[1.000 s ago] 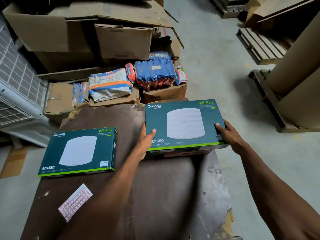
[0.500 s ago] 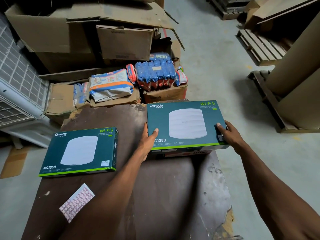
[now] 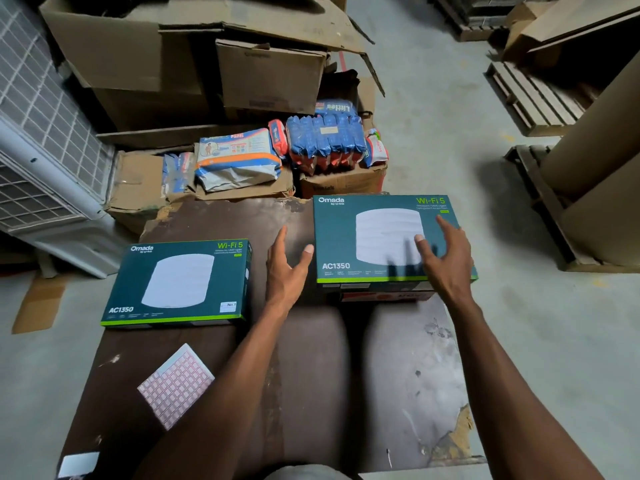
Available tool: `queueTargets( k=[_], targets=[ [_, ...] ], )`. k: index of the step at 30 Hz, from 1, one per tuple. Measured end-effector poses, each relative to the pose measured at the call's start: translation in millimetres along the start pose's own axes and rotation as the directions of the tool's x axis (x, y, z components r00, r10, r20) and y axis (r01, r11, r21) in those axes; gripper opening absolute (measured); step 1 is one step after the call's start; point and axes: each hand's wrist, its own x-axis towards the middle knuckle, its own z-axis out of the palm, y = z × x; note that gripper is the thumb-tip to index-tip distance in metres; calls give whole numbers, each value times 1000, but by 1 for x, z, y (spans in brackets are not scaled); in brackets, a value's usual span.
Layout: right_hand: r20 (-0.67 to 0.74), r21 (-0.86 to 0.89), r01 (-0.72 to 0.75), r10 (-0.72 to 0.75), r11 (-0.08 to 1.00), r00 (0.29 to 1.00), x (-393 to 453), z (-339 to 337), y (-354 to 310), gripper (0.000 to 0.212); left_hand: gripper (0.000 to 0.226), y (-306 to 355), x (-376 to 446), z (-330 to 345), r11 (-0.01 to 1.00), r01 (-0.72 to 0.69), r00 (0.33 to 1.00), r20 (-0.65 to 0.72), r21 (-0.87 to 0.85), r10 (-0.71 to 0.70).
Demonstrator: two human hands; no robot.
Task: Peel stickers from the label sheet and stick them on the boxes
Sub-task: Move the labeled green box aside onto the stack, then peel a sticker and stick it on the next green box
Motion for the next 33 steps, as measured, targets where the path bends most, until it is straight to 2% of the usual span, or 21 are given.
queueTargets(
  k=[4,7,13,19,23,26,30,33],
  targets=[
    [-24,144,116,-113,983,993,-53,45,-50,49,72,-17,-24,-43,996,55,998,-39,-70,-58],
    [23,192,159,-167,968,986,-94,84,-82,42,54,-29,-45,-85,986,82,993,-77,-147,-94],
    [240,271,62,-129,961,962,-173,172,-125,35,39,-84,-63,-172,965,130,972,-161,-228,-169],
    [481,217,-116,-3,969,877,-231,243,-152,31,32,-129,-65,-249,941,146,952,-214,-304,-217],
    [547,146,-186,78,972,834,-254,282,-161,29,37,-159,-60,-287,951,155,953,-215,-269,-216],
    [604,50,-247,168,968,779,-271,310,-162,32,28,-189,-53,-308,953,193,957,-169,-234,-235],
    [692,-90,-287,267,954,671,-301,346,-147,36,23,-238,-55,-321,939,323,940,-73,-116,-333],
    [718,-184,-262,312,947,623,-324,365,-136,35,31,-273,-69,-320,886,463,886,9,-33,-463]
  ],
)
